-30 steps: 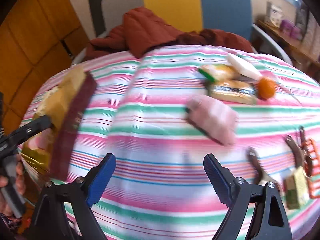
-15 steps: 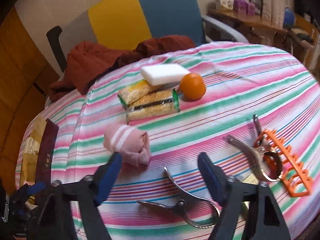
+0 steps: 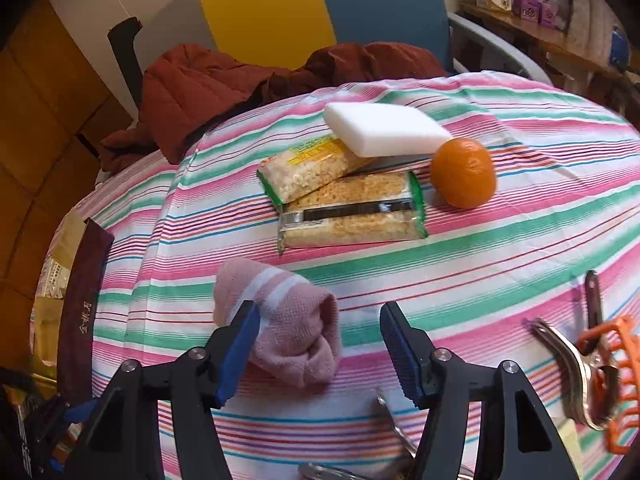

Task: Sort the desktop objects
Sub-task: 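Move back to the items and grasp the pink rolled sock with the left tool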

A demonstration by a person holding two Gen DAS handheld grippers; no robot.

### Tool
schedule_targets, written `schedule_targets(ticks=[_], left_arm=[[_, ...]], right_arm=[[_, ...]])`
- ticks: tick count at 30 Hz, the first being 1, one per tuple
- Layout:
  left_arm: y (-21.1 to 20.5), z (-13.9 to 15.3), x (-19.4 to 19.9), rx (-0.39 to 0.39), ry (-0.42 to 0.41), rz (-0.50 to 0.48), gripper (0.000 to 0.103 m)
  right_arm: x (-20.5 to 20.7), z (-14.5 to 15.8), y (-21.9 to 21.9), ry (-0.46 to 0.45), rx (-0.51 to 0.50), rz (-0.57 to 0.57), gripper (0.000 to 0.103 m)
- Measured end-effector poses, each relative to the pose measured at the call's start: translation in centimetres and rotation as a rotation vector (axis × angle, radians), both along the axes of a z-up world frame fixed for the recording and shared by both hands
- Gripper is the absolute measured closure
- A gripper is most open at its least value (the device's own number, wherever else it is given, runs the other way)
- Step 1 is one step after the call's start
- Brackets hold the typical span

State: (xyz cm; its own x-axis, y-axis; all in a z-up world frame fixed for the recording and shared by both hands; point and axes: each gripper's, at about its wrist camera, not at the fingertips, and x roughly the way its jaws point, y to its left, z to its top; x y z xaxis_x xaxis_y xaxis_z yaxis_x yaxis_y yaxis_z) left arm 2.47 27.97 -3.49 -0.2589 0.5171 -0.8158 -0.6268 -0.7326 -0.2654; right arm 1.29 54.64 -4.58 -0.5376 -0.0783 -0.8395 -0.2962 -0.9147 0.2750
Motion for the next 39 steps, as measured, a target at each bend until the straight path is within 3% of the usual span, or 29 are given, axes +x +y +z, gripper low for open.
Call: schedule_targets(ticks=[5,9,11,19,24,29,32,36,39], left_arm=[[-0.4,0.1,-0.6,0.012,0.004,0.034,0.02],[-0.4,0.1,-0.7,0.006,0.01,0.05,0.02],[-0.2,0.1,-0.8,0.003,0.012,0.051,0.02],[3.1,1.5,-3.9,0.031,0.005,0.073,0.02],[8.0,1.9,-6.0,0.036,-0.039,0.066,0.019],[12.7,0.2,-6.6,-0.063,0.004,0.022,0.021],[12.8,-2.1,-6.7,-0.145,0.046,0.027,0.036],[10.4,-2.8,-6.2,-0.1,0.149,-0.011,0.055],[9.0,-3.0,-5.4,-0.081,0.201,-0.049,0.057]], right_arm=[[-0.9,-0.1,-3.6,0.001,-0.161,0.203,0.035],[-0.2,2.0,-6.2,0.066,-0.17,0.309,0.033],[0.5,3.2,-5.6,0.105,-0.121,0.272,0.025],[3.2,5.5,2.6,0.099,0.06,-0.114,0.021],[5.2,5.8,6.8,0.077,0.07,-0.286,0.017],[5.6,5.6,8.4,0.079,0.037,-0.313,0.017],[5.2,5.4,8.0,0.071,0.04,-0.296,0.017],[5.2,5.5,8.0,0.075,0.037,-0.292,0.017],[5.0,5.1,8.0,0.058,0.034,-0.288,0.017]])
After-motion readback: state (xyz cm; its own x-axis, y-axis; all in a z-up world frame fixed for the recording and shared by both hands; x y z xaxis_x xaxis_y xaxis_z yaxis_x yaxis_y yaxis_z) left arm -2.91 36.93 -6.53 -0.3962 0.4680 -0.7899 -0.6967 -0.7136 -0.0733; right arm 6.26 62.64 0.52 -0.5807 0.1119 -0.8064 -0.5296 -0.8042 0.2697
